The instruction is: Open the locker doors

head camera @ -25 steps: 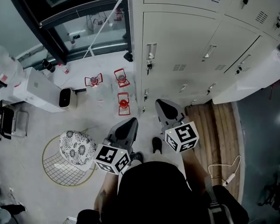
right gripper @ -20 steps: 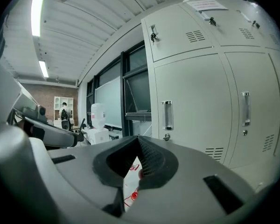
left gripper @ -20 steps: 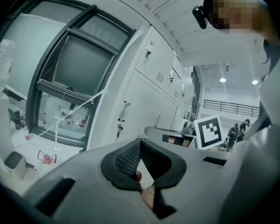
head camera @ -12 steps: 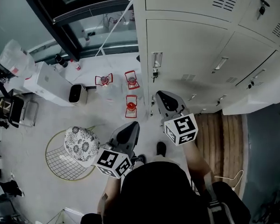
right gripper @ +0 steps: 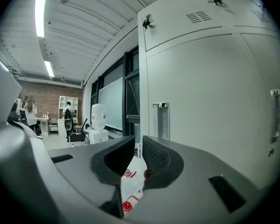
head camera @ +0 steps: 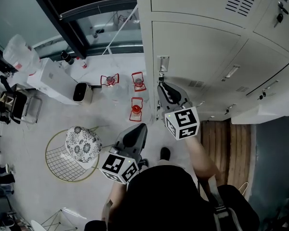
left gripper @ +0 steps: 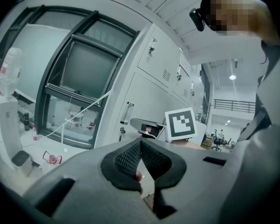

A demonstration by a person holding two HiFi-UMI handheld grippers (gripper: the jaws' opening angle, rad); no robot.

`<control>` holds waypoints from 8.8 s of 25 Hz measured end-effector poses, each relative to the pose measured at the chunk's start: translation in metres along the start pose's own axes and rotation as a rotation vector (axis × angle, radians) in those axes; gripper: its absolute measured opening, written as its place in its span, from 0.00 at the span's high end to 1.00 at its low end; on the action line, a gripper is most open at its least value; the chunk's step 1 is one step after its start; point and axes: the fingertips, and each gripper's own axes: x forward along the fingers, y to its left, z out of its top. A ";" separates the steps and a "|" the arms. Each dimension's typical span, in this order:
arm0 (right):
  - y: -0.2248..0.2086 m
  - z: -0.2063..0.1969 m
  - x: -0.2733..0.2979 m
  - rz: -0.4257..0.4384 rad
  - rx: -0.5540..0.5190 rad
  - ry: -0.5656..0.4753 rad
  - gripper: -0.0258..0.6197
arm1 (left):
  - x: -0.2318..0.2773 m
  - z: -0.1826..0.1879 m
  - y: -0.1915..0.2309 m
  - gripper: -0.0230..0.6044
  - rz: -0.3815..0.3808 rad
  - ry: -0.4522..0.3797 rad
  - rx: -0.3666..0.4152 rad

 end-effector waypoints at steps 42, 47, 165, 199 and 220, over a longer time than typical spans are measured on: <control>-0.033 0.010 0.060 -0.011 -0.005 -0.007 0.82 | 0.009 -0.003 -0.005 0.93 0.090 0.016 0.028; -0.037 0.009 0.059 -0.015 -0.005 -0.008 0.87 | 0.003 -0.004 -0.002 0.94 0.089 0.021 0.025; -0.017 -0.016 -0.212 -0.480 0.040 -0.036 0.87 | -0.066 -0.048 -0.087 0.94 -0.513 0.172 0.088; -0.135 -0.028 -0.314 -0.528 0.084 -0.046 0.92 | -0.005 -0.061 -0.190 0.94 -0.441 0.140 0.074; -0.161 -0.026 -0.322 -0.524 0.075 -0.055 0.95 | -0.001 -0.064 -0.196 0.93 -0.396 0.132 0.066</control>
